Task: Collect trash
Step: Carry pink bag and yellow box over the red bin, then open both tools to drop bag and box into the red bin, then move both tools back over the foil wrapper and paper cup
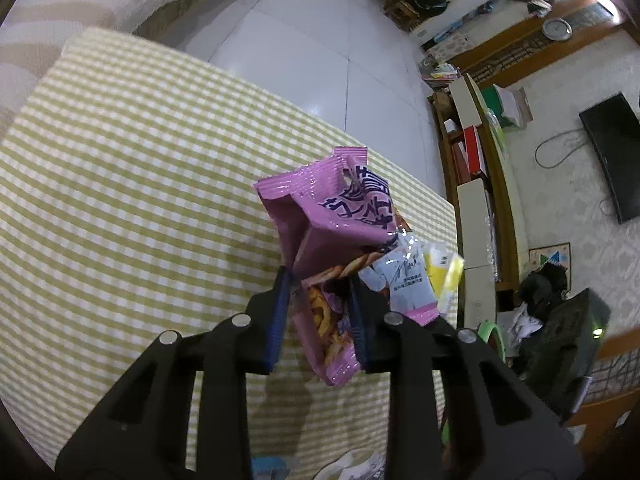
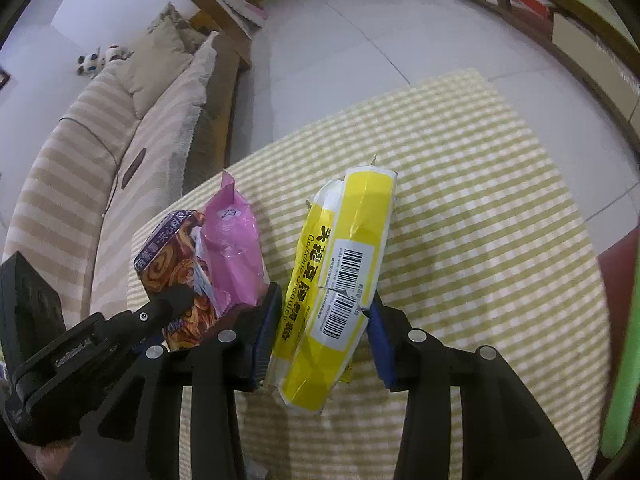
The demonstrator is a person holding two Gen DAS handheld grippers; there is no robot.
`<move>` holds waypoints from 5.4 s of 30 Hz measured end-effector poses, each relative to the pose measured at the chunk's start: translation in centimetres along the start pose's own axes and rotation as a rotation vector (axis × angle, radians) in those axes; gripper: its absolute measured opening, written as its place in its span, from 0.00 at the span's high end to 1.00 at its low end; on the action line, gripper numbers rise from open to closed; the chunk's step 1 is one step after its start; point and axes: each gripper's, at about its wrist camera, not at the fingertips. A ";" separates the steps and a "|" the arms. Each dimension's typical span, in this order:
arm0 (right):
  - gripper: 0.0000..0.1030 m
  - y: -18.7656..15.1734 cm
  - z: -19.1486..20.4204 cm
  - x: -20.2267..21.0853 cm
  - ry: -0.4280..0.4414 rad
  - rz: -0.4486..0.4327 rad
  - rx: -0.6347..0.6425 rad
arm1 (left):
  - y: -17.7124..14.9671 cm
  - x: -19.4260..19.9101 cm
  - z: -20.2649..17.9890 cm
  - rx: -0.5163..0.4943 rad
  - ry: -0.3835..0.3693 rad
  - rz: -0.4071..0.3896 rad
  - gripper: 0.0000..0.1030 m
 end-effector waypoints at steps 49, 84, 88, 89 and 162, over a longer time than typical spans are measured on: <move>0.60 -8.2 1.6 18.7 -0.103 -0.294 0.216 | -10.9 13.2 -10.4 -0.409 0.076 -0.234 0.74; 0.59 -8.2 -17.9 24.1 -0.262 -0.333 -0.065 | -18.0 1.4 -30.3 -0.800 -0.063 -0.034 0.73; 0.58 -8.1 -18.4 23.8 -0.262 -0.327 -0.078 | -18.0 0.6 -30.4 -0.801 -0.055 -0.020 0.72; 0.58 -8.1 -18.4 23.8 -0.260 -0.326 -0.080 | -18.0 0.5 -30.3 -0.802 -0.056 -0.018 0.71; 0.07 -17.6 2.9 5.5 -0.203 0.071 0.474 | -14.0 6.5 2.1 -0.291 0.168 -0.056 0.05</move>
Point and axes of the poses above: each gripper's, at about its wrist camera, not at the fingertips, and x roughly against the way its jaws point, z to its left, y to its top, and after that the axes turned 12 degrees about y, right-handed
